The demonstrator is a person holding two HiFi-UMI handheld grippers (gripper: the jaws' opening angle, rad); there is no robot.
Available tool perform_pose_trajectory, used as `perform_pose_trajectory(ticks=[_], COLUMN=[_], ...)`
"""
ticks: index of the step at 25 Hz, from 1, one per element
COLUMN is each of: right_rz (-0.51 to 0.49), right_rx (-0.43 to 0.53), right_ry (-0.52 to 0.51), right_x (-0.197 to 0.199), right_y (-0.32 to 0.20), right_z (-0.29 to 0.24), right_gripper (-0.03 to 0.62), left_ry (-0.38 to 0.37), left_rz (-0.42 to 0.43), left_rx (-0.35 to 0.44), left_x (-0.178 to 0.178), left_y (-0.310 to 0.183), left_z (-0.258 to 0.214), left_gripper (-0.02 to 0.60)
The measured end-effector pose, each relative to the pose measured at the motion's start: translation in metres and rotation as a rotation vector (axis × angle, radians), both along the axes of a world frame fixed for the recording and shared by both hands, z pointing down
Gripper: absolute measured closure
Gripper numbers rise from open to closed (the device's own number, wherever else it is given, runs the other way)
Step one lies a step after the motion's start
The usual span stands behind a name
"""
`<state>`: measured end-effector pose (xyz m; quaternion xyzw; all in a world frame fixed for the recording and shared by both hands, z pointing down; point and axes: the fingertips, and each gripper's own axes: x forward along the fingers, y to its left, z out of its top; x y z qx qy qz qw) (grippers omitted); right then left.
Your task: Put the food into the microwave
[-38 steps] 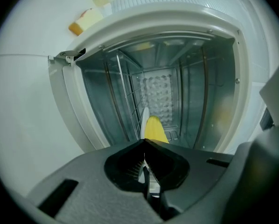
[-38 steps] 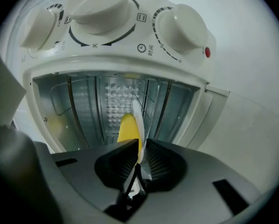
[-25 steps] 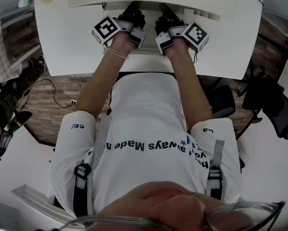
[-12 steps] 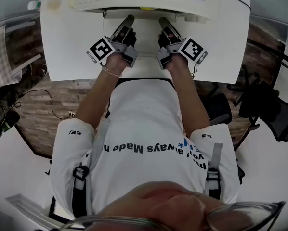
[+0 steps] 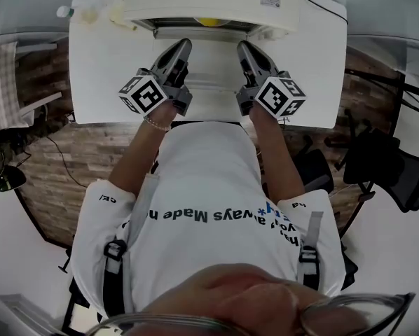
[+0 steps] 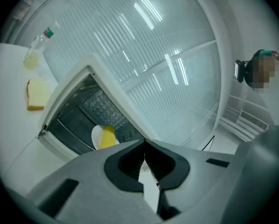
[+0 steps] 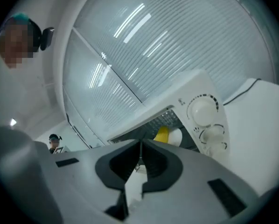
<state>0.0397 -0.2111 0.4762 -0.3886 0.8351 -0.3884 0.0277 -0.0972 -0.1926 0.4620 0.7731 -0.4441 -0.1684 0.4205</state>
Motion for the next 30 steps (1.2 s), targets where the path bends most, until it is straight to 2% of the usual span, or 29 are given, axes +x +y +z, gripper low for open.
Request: perform_pose_trajectory(ticks=[5, 10, 15, 19, 30], right_rz=[-0.037, -0.078, -0.102, -0.112, -0.127], right_rx=[0.125, 0.27, 0.389, 0.44, 0.527], right_ry=[0.124, 0.259, 0.356, 0.392, 0.422], right_x=[0.004, 0.002, 0.0, -0.001, -0.003], right_y=[0.013, 0.028, 0.043, 0.056, 0.083], right_z=[-0.028, -0.064, -0.099, -0.12, -0.169], right_gripper=[0.572, 0.572, 0.572, 0.572, 0.572], left_ry=[-0.101, -0.254, -0.362, -0.401, -0.452], left_rz=[0.02, 0.043, 0.059, 0.065, 0.069], left_rx=[0.077, 0.175, 0.257, 0.302, 0.383], left_x=[0.003, 0.007, 0.012, 0.013, 0.022], left_y=[0.013, 0.026, 0.04, 0.05, 0.074], left_z=[-0.027, -0.058, -0.087, -0.108, -0.15], left_gripper=[0.571, 0.571, 0.571, 0.571, 0.571])
